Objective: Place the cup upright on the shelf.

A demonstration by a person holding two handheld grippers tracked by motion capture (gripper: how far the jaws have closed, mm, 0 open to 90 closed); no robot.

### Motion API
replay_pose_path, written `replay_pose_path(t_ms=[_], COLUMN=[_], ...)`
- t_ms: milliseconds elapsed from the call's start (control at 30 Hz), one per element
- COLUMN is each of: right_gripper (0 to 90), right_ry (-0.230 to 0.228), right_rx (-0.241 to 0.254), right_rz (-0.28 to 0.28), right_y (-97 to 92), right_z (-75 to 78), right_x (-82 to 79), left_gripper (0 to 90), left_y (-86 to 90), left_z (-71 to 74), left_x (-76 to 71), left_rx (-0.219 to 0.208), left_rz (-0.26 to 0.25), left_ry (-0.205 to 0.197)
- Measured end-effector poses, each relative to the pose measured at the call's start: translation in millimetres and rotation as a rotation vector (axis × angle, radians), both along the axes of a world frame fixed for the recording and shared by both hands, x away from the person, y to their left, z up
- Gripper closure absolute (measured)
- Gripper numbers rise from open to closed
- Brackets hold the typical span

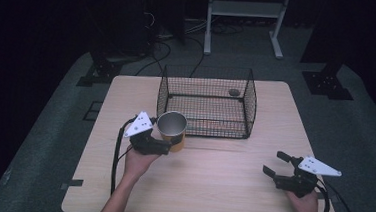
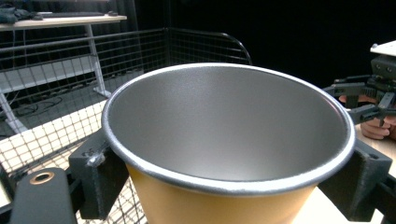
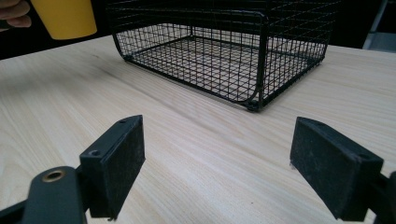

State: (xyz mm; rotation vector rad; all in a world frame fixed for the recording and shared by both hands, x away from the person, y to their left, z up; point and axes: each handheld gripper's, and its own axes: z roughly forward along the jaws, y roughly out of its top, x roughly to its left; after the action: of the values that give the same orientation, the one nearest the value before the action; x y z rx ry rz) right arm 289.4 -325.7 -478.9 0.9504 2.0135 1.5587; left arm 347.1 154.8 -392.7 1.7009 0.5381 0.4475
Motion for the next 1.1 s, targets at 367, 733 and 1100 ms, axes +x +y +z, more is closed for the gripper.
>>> replay_pose_path(t_ms=[367, 733, 1100], right_gripper=[16.8, 16.8, 16.8], right_ry=[-0.001, -0.004, -0.006], right_rx=[0.004, 0.009, 0.004], right_rz=[0.004, 0.006, 0.010], right_y=[0.0, -0.7, 0.1], right_z=[0.0, 0.1, 0.2], right_x=[0.1, 0.4, 0.0], left_gripper=[13.3, 13.3, 13.3], left_y=[-14.1, -25.8, -38.1], left_z=[16.1, 28.7, 39.1], left_x=[17.2, 40.3, 65.0], left_rx=[0.001, -0.003, -0.009], left_rz=[-0.026, -0.045, -0.053], left_ry=[-0.006, 0.006, 0.017])
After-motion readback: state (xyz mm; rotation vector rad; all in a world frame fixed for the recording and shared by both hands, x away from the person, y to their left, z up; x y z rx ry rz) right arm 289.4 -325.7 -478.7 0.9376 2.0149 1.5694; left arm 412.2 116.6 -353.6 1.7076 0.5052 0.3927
